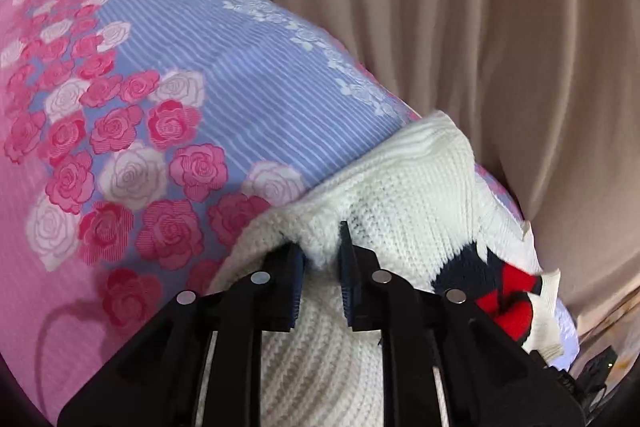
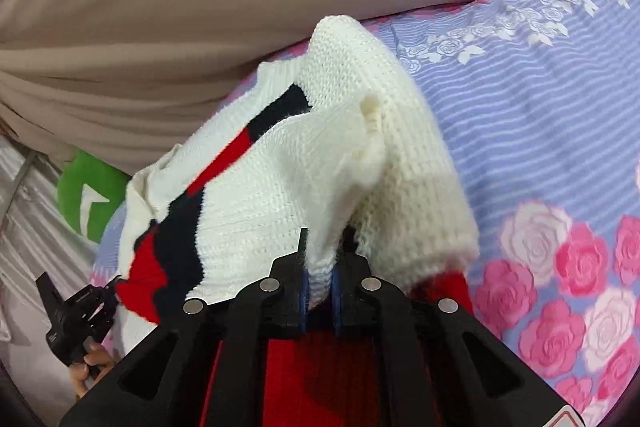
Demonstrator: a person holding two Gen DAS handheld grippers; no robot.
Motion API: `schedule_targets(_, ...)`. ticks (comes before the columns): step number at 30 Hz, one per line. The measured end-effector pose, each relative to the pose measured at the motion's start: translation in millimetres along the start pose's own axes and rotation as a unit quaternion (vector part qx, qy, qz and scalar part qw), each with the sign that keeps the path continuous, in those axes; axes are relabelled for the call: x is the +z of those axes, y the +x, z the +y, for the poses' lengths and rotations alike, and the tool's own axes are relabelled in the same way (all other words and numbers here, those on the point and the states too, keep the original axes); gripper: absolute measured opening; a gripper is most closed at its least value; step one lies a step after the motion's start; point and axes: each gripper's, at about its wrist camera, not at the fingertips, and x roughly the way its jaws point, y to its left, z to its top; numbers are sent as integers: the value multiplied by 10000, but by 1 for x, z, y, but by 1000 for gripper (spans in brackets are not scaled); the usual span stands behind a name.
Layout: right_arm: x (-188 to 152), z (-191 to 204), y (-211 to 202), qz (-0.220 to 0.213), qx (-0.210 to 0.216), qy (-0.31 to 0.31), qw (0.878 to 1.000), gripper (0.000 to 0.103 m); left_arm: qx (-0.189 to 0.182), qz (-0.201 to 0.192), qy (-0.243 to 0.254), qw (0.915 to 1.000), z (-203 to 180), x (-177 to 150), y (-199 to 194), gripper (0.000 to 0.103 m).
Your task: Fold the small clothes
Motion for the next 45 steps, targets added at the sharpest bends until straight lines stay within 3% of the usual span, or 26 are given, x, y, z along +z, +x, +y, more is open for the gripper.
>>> schedule_targets(3, -9, -7, -29, -279, -316, 262, 9988, 14, 17, 59, 212, 9998, 0, -6, -2, 17)
schedule_targets(5, -10, 4, -55, -788, -667, 138, 9946, 27, -12, 94, 314, 9995, -1, -8, -5, 19)
schedule_targets(7, -2, 29, -67, -1009, -368, -313, 9937, 39, -51, 91, 355, 9993, -3, -8, -9, 21)
schedule_targets(8, 4, 52, -63, -901, -71, -633, 9939, 55, -49, 79, 380, 9992, -4, -10, -10, 23)
schedule_targets(9, 8, 74, -54, -732, 215, -901, 9930, 60, -34, 64, 406, 9991, -5, -12, -10, 23)
schedule_targets(11, 10, 119, -23, -350, 635, -1403, 9874, 60, -7, 41, 429, 9991, -9, -12, -9, 24)
schedule_targets(14, 5, 175, 38, 288, 725, -2007, 9765, 60, -39, 28, 431, 9991, -9, -12, -9, 25)
schedule_targets(19, -7, 219, 123, 853, 313, -2494, 9641, 59, -132, 38, 370, 9992, -6, -11, -9, 25)
schedule_targets(20, -8, 223, 135, 920, 149, -2571, 9619, 47, -143, 39, 367, 9992, -6, -12, -10, 26)
schedule_targets(21, -8, 223, 140, 945, 85, -2629, 9602, 16, -159, 42, 358, 9992, -6, -12, -10, 26)
schedule_targets(22, -6, 228, 144, 916, 32, -2671, 9593, 6, -172, 41, 345, 9992, -5, -12, -11, 26)
schedule_targets(24, 1, 251, 138, 403, 69, -2802, 9591, 4, -174, 29, 321, 9993, -6, -13, -11, 26)
schedule_targets(27, 18, 290, 107, -485, 504, -2929, 9536, 4, -116, -53, 390, 9992, -10, -15, -14, 31)
schedule_targets(29, 17, 314, 127, -474, 574, -3203, 9444, 5, -55, -103, 484, 9988, -14, -16, -16, 36)
schedule_targets(30, 13, 320, 153, -57, 439, -3298, 9430, 9, -4, -113, 527, 9985, -15, -17, -16, 36)
schedule_targets(32, -1, 319, 203, 767, -231, -3468, 9345, 8, 10, -77, 555, 9984, -16, -17, -14, 36)
schedule_targets(34, -8, 316, 193, 503, -236, -3621, 9305, 8, 12, -53, 569, 9984, -16, -16, -13, 36)
schedule_targets(37, 5, 293, 114, -174, 353, -3144, 9485, 18, 37, -51, 609, 9981, -17, -16, -13, 37)
schedule_targets(39, 12, 258, 68, -564, 215, -2846, 9567, 48, 73, -51, 644, 9979, -18, -16, -11, 37)
schedule_targets(45, 9, 95, -16, -714, -776, -1581, 9818, 55, 101, 3, 689, 9976, -18, -4, -6, 42)
